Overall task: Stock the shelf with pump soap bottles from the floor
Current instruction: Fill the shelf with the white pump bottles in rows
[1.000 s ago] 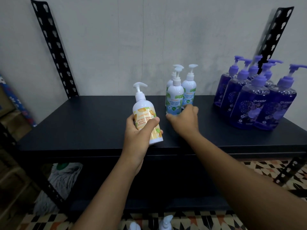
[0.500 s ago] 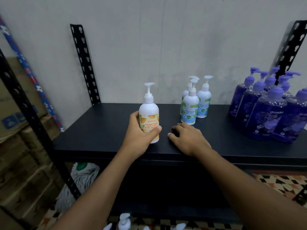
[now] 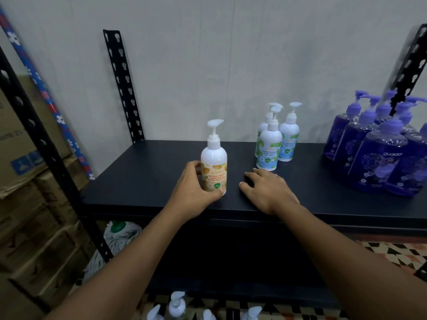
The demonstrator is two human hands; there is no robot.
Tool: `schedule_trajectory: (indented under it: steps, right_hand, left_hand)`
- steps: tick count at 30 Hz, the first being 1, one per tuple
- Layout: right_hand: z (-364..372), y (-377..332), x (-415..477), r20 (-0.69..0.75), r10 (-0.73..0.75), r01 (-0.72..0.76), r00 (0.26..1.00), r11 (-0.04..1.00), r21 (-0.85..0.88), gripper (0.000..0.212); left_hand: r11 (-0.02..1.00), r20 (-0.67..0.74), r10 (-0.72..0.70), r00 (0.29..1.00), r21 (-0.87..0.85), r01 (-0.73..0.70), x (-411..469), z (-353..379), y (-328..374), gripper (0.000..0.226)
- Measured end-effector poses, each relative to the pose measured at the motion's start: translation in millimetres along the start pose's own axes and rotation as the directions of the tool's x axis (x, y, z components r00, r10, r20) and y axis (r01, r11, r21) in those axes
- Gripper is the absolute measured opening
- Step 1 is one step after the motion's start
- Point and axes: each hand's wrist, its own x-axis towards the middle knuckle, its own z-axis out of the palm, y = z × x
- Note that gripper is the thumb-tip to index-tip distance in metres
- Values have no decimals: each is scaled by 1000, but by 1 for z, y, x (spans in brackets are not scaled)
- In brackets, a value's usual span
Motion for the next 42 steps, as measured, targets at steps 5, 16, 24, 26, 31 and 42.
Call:
schedule_trajectory:
  steps: [5,16,24,26,31,42]
  right_hand:
    - [0,0,1,6,4,-4,1000,1000,-8,57]
    - [2,-1,5,-2,8,-8,1000,1000,-9,56]
    - [3,-1,5,-14,3,-3,1000,1000,-12,56]
    - [4,-1,6,-15,3,-3,1000,1000,-11,56]
    - [5,0,7,-26,1,-1,1000,1000,-11,56]
    - [5,0,7,-40,-3,3,999,1000,-2,55]
  left_hand:
    - [996,-16,-37,999,83,38,14,-5,-7,58]
    - [982,-157,-114,981,133,135,95,1,-31,54]
    - [942,-201,-128,971,283,183,124,4,-42,53]
    - [928,-200,-138,970,316,197,128,4,-42,55]
    - [911,-191,-170,967,344,228,138,4,-42,54]
    - [913,-203,-182,962,329,242,140,4,-44,69]
